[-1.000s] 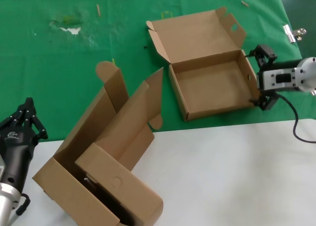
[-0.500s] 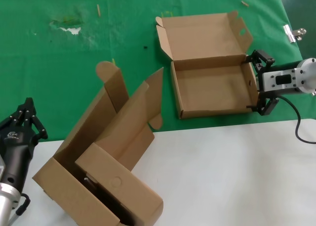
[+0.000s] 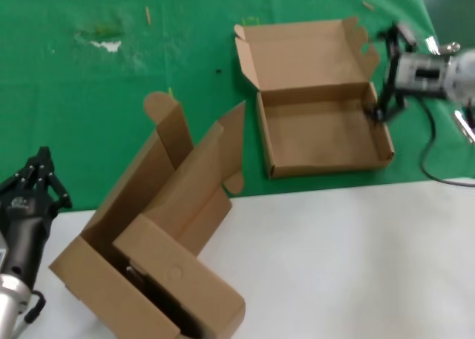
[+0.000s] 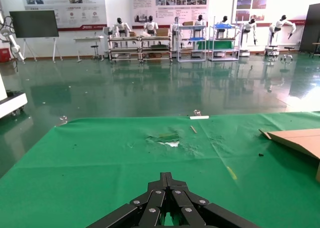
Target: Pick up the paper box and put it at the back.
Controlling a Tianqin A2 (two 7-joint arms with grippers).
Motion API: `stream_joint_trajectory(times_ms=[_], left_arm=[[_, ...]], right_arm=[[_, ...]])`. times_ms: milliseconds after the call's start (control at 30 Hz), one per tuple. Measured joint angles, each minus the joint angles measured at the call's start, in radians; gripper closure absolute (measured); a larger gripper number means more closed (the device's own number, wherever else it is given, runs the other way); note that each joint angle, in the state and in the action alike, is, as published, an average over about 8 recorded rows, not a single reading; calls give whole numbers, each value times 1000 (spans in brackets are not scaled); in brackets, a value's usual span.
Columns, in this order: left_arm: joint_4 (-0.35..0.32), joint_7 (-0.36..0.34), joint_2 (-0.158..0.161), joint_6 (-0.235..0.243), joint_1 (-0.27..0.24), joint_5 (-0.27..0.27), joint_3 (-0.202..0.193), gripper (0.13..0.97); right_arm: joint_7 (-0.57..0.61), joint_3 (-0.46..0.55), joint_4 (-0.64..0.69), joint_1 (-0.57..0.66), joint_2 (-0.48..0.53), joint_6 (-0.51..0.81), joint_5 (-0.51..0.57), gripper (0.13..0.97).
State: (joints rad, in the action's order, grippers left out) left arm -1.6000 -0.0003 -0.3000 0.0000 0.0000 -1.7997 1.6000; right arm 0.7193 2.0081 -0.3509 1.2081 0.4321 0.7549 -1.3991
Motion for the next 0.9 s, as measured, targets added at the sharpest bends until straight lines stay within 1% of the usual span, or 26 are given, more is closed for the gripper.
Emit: stream_joint_trajectory(times_ms=[100,233,433,633,900], left_arm=[[0,0,0,0,0,0,0,957],[0,0,0,0,0,0,0,957],[0,0,0,0,0,0,0,957],[0,0,0,0,0,0,0,954],[0,0,0,0,0,0,0,929]], right_arm=[[-36,-49,-40,4,12,10,-56,129],[-80,-104,-148,-19,63,78,-128,129],[-87,-194,-306,-91,142,144,-235,129],[-99,-219,-358,-139,147,125,-260,129],[-156,-236,-438,-235,121,44,-272,129]])
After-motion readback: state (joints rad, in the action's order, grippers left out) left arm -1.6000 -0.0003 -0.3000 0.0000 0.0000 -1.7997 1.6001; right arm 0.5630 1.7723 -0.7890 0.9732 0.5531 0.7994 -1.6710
